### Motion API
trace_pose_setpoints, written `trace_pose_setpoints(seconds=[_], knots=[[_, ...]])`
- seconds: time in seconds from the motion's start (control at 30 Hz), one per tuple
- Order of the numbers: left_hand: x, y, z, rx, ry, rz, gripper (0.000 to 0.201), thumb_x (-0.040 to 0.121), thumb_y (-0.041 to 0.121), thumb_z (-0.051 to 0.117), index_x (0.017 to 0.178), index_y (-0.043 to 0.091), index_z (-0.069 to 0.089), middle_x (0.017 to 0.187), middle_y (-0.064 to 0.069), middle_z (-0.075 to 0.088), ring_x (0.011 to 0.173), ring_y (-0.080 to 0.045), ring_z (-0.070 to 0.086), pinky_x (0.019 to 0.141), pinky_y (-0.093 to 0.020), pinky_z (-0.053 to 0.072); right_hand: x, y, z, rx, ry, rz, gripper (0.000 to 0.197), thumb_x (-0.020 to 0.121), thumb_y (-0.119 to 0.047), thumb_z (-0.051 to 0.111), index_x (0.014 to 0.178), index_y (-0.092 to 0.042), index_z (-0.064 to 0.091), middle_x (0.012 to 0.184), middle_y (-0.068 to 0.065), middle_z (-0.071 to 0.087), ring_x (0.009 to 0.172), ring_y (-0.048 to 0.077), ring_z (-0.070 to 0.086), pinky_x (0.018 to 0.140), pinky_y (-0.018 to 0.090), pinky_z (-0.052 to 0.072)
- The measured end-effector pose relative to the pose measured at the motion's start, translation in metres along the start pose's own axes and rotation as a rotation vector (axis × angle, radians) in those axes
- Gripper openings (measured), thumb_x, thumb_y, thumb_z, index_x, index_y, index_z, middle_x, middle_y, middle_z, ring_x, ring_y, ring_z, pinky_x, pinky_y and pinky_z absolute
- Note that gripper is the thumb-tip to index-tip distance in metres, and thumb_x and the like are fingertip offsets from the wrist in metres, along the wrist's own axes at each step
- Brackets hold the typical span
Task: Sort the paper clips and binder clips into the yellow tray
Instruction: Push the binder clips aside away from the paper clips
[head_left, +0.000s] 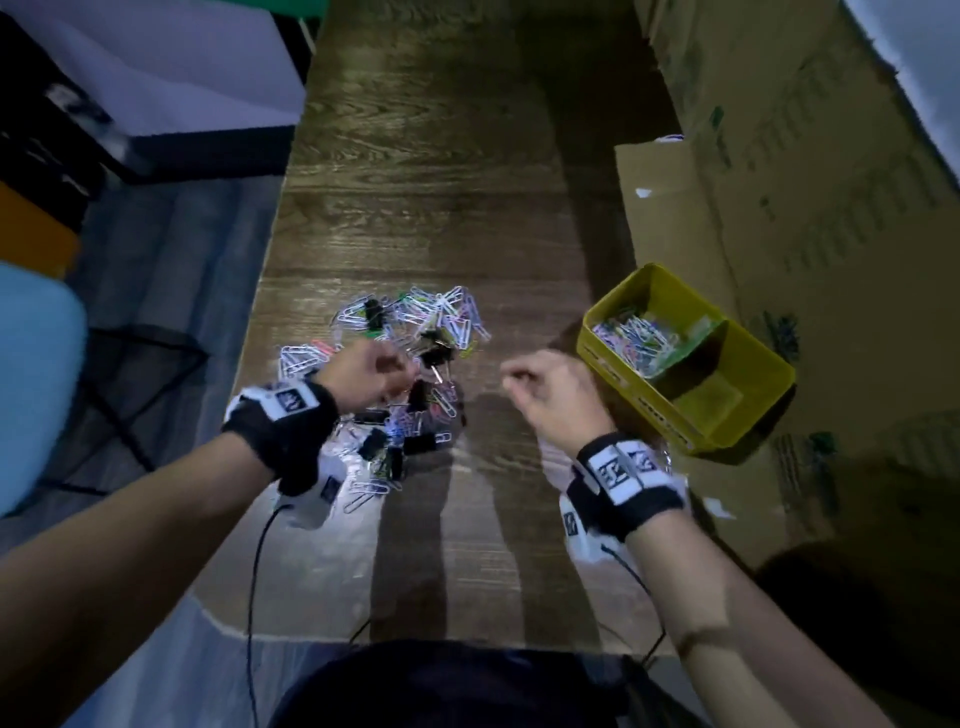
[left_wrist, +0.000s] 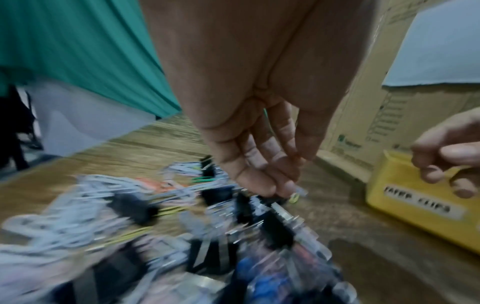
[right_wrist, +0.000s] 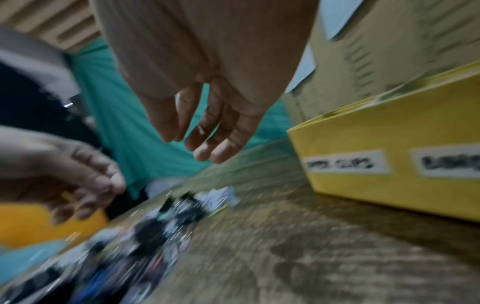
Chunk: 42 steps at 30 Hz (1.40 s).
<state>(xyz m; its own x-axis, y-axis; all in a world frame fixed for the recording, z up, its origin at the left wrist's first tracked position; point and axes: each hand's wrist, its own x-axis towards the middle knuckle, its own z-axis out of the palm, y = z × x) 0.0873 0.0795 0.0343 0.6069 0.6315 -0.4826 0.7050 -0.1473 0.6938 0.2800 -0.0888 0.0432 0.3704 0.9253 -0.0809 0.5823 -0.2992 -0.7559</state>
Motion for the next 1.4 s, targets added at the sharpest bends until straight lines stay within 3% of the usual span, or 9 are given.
trace_pose_setpoints(seconds=[0.13, 0.27, 0.37, 0.63, 1.0, 1.1, 1.23, 1.3, 1.4], knots=[[-0.036, -0.047, -0.006, 0.353, 0.078, 0.011, 0.020, 0.078, 0.007, 0.066, 0.093, 0.018, 0.070, 0.086, -0.001, 0.069, 0.076, -0.017, 0.062, 0.068, -0.021, 0.041, -0.014, -0.020, 0.068, -0.170, -0.427, -0.113, 0.034, 0.089, -0.013, 0.060, 0.123, -0.015, 0.062, 0.127, 0.007, 0.055, 0.112, 0.022, 0.054, 0.097, 0.036, 0.044], [-0.050, -0.075, 0.007, 0.582, -0.086, 0.123, 0.052, 0.076, 0.003, 0.061, 0.125, 0.019, 0.056, 0.126, -0.003, 0.053, 0.104, -0.024, 0.058, 0.086, -0.033, 0.047, -0.020, -0.027, 0.129, -0.371, -0.578, -0.133, 0.063, 0.084, -0.010, 0.062, 0.140, -0.027, 0.037, 0.152, 0.005, 0.023, 0.114, 0.035, 0.055, 0.088, 0.047, 0.051], [-0.050, -0.086, 0.019, 0.615, -0.108, 0.165, 0.056, 0.078, 0.009, 0.057, 0.131, 0.024, 0.047, 0.130, 0.000, 0.045, 0.105, -0.026, 0.057, 0.083, -0.041, 0.050, -0.019, -0.036, 0.145, -0.520, -0.568, -0.127, 0.061, 0.087, -0.010, 0.058, 0.140, -0.028, 0.033, 0.153, 0.005, 0.018, 0.100, 0.035, 0.061, 0.076, 0.042, 0.054], [-0.042, -0.098, 0.028, 0.558, -0.058, 0.261, 0.035, 0.082, 0.011, 0.054, 0.116, 0.017, 0.050, 0.117, -0.003, 0.050, 0.084, -0.027, 0.061, 0.065, -0.040, 0.051, -0.020, -0.042, 0.157, -0.655, -0.555, -0.087, 0.034, 0.093, -0.019, 0.055, 0.125, -0.016, 0.047, 0.133, 0.007, 0.041, 0.103, 0.033, 0.058, 0.082, 0.046, 0.051], [-0.021, -0.117, -0.012, 0.650, -0.078, 0.370, 0.045, 0.081, 0.030, 0.063, 0.123, 0.021, 0.048, 0.127, -0.002, 0.044, 0.076, -0.021, 0.060, 0.059, -0.027, 0.049, -0.028, -0.029, 0.128, -0.534, -0.337, 0.128, 0.038, 0.091, -0.033, 0.052, 0.125, -0.016, 0.048, 0.132, 0.002, 0.042, 0.111, 0.027, 0.053, 0.090, 0.043, 0.047], [-0.004, -0.108, -0.015, 0.622, -0.078, 0.344, 0.048, 0.084, 0.022, 0.062, 0.128, 0.023, 0.044, 0.135, -0.002, 0.037, 0.078, -0.019, 0.061, 0.064, -0.029, 0.055, -0.025, -0.019, 0.117, -0.506, -0.237, 0.228, 0.041, 0.092, -0.034, 0.054, 0.128, -0.016, 0.048, 0.134, 0.002, 0.042, 0.116, 0.026, 0.050, 0.093, 0.041, 0.047], [0.007, -0.102, -0.021, 0.516, -0.048, 0.313, 0.059, 0.085, 0.023, 0.062, 0.137, 0.028, 0.036, 0.142, -0.003, 0.035, 0.106, -0.020, 0.056, 0.089, -0.037, 0.052, -0.016, -0.006, 0.103, -0.455, -0.142, 0.372, 0.042, 0.090, -0.027, 0.058, 0.129, -0.014, 0.049, 0.143, 0.003, 0.036, 0.119, 0.028, 0.049, 0.096, 0.039, 0.047], [-0.003, -0.099, -0.027, 0.437, 0.054, 0.348, 0.053, 0.084, 0.019, 0.064, 0.133, 0.021, 0.044, 0.134, -0.005, 0.044, 0.106, -0.019, 0.055, 0.092, -0.034, 0.049, -0.012, 0.002, 0.097, -0.452, -0.160, 0.404, 0.045, 0.090, -0.027, 0.059, 0.131, -0.015, 0.047, 0.149, 0.002, 0.031, 0.119, 0.030, 0.050, 0.096, 0.040, 0.047], [-0.028, -0.117, -0.041, 0.316, 0.230, 0.355, 0.025, 0.081, 0.002, 0.061, 0.105, 0.011, 0.063, 0.100, -0.004, 0.061, 0.081, -0.014, 0.056, 0.077, -0.031, 0.053, -0.017, 0.004, 0.092, -0.544, -0.165, 0.488, 0.053, 0.089, -0.034, 0.059, 0.136, -0.021, 0.039, 0.150, 0.005, 0.027, 0.121, 0.032, 0.048, 0.094, 0.042, 0.048]])
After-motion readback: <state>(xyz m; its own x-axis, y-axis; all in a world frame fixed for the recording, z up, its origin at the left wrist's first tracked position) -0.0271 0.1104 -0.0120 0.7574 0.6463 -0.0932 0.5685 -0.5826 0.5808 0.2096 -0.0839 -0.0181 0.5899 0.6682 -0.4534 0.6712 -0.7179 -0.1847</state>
